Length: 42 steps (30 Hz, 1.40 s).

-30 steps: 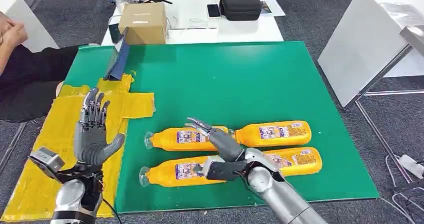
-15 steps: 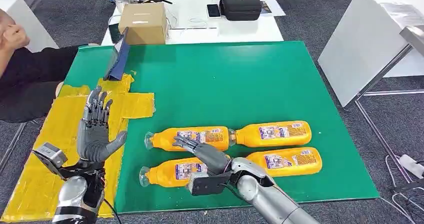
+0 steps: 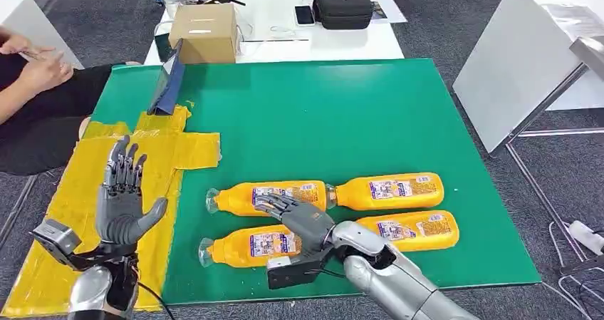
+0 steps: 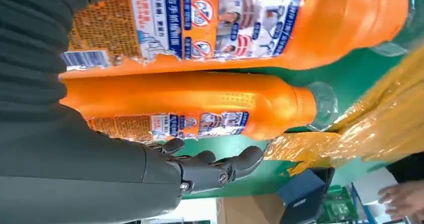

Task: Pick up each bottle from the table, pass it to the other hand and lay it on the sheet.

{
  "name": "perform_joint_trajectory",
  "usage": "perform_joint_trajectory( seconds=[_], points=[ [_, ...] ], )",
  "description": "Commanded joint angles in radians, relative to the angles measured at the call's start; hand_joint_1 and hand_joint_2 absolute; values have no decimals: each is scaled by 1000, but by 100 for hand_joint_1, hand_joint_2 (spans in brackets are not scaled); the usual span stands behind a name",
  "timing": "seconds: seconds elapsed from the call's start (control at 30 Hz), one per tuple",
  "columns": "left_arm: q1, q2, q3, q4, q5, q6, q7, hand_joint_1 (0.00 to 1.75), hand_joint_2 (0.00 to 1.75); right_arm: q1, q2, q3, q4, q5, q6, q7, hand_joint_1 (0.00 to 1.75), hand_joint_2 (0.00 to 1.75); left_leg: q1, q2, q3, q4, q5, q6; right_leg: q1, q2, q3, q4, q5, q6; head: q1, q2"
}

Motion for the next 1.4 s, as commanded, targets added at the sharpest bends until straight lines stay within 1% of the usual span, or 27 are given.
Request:
perform_joint_trajectory(
  seconds=[0.03,0.17,0.27,0.37,0.4,0.43,0.5,0.93,0.97,1.03,1.07,1.13,1.2,1.27,1.3,1.33,1.37,1.4],
  points=[
    [0,-20,63,8,8,-19,2,0,175,-60,-74,114,-40,-13,41,7,0,175,0,1,2,0,-1,-1,0,4,1,1,0,-2,0,0],
    [3,-19,69,12,12,-22,2,0,175,-55,-87,126,-49,-18,50,5,0,175,0,0,1,0,0,0,0,3,1,0,0,-2,0,0],
    [22,-29,76,-7,13,-27,3,0,175,-16,-128,144,-113,1,30,9,0,175,0,0,2,0,-1,0,0,2,2,0,-1,-1,0,0],
    [31,-30,85,-14,16,-31,1,0,175,-3,-147,160,-136,13,25,16,0,175,1,0,2,0,-1,0,0,2,2,-1,-1,-1,0,0],
    [35,-31,91,-18,18,-32,0,0,175,-1,-154,168,-145,31,18,28,0,175,0,-1,1,0,0,0,0,1,1,0,0,-1,0,0],
    [39,-33,97,-24,20,-34,-1,0,175,1,-159,172,-148,57,5,48,0,175,0,-1,3,0,-1,-1,0,2,3,0,-1,-2,0,0],
    [46,-37,104,-34,21,-37,-1,0,175,7,-163,176,-150,80,-7,61,0,175,0,0,2,0,-1,0,0,2,2,0,-1,-1,0,0],
    [46,-37,110,-33,23,-41,-2,0,175,4,-168,179,-143,80,-5,61,0,175,1,0,2,0,-1,-1,0,2,2,0,-1,-2,0,0],
    [65,-46,134,-56,35,-63,-1,0,175,-27,-168,209,-94,152,18,121,0,175,0,0,1,0,-1,-1,0,2,1,0,0,-1,0,0],
    [68,-45,135,-56,35,-63,-1,0,175,-27,-174,208,-93,150,17,118,0,175,1,0,3,0,-1,-1,0,3,2,0,-1,-2,0,0],
    [72,-48,138,-63,37,-64,-1,0,175,-32,-180,214,-90,168,23,136,0,175,0,1,1,0,-1,0,0,3,1,0,0,-1,0,0],
    [71,-50,144,-61,39,-75,0,0,175,-72,-207,243,-77,140,97,153,0,175,1,1,3,0,-2,-1,1,4,2,0,-1,-2,0,0],
    [70,-50,144,-60,39,-75,0,0,175,-74,-209,241,-75,137,98,151,0,175,0,1,2,1,-1,-1,0,5,2,0,0,-2,0,0],
    [70,-50,144,-60,39,-75,0,0,175,-74,-209,241,-75,137,98,151,0,175,0,0,2,0,0,0,0,2,2,0,0,-1,0,0],
    [64,-50,142,-53,41,-81,3,0,175,-116,-219,280,-55,121,170,164,0,175,1,0,3,0,-1,-1,0,4,3,0,0,-2,0,0],
    [59,-51,139,-48,44,-84,7,0,175,-143,-234,305,-51,96,208,166,66,175,0,0,2,0,-1,-1,0,3,2,0,0,-2,0,0],
    [55,-50,133,-43,45,-84,11,0,175,-175,-253,332,-49,62,252,169,175,175,0,0,1,0,0,0,-1,2,0,0,0,-1,0,0],
    [48,-48,125,-37,46,-81,14,0,175,-213,-281,361,-58,12,299,160,175,175,0,0,0,0,0,0,0,2,1,0,0,-1,0,0]
  ],
)
